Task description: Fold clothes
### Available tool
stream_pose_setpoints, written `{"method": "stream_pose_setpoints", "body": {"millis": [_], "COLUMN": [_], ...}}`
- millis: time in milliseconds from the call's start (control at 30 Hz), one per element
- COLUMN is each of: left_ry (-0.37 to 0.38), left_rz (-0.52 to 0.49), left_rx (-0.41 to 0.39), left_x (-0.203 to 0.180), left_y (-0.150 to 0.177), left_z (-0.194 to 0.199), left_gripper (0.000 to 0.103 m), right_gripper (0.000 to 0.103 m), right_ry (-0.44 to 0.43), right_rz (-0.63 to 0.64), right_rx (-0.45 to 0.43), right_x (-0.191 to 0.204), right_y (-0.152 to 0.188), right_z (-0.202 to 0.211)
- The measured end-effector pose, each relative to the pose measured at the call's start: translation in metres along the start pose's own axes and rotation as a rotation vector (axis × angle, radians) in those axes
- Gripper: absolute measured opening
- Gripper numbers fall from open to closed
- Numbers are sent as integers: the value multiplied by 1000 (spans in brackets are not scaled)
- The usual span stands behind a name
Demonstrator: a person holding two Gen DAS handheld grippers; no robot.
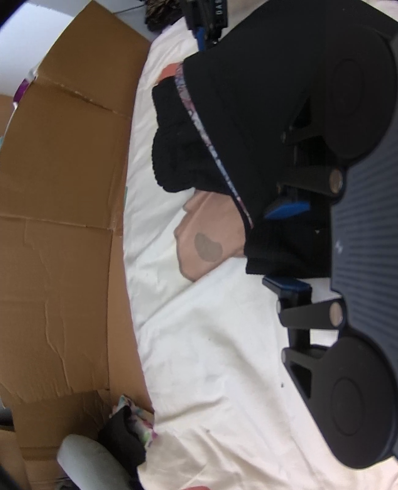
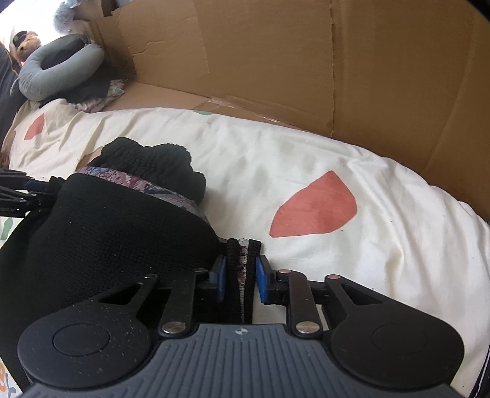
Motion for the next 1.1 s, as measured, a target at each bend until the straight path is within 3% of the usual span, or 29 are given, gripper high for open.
{"method": "stream_pose_setpoints", "body": {"millis": [167, 333, 700, 1000, 1100], "left_ry": [9, 36, 103, 98, 87], "left_rz": [27, 104, 221, 183, 151], "left_rx": [-4, -25, -69, -72, -66], "left_x": [5, 13, 28, 23, 18], "left_y": [0, 0, 2, 4, 2], "left_z": [2, 2, 7, 6, 3], "left_gripper": [45, 44, 34, 34, 27], "right_gripper": [10, 9, 9, 9, 9], "right_ry": [-4, 32, 69, 68, 66], "right_rz": [-13, -43, -76, -81, -92], "right_rx": [-9, -33, -75, -91, -96], "right_x": [-4, -17, -29, -31, -32], "right_y": [0, -3, -4, -6, -5], "right_z": [4, 15, 39, 47, 50]}}
Point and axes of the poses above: each gripper's, at about its wrist camera, not at the fingertips, and z roughly against the way its jaws point, x to its left, y to its underside, the point moved 3 cm from there along -z, roughly the way its jaws point, and after that the axes turned 9 degrees about y, right-handed, at the moved point
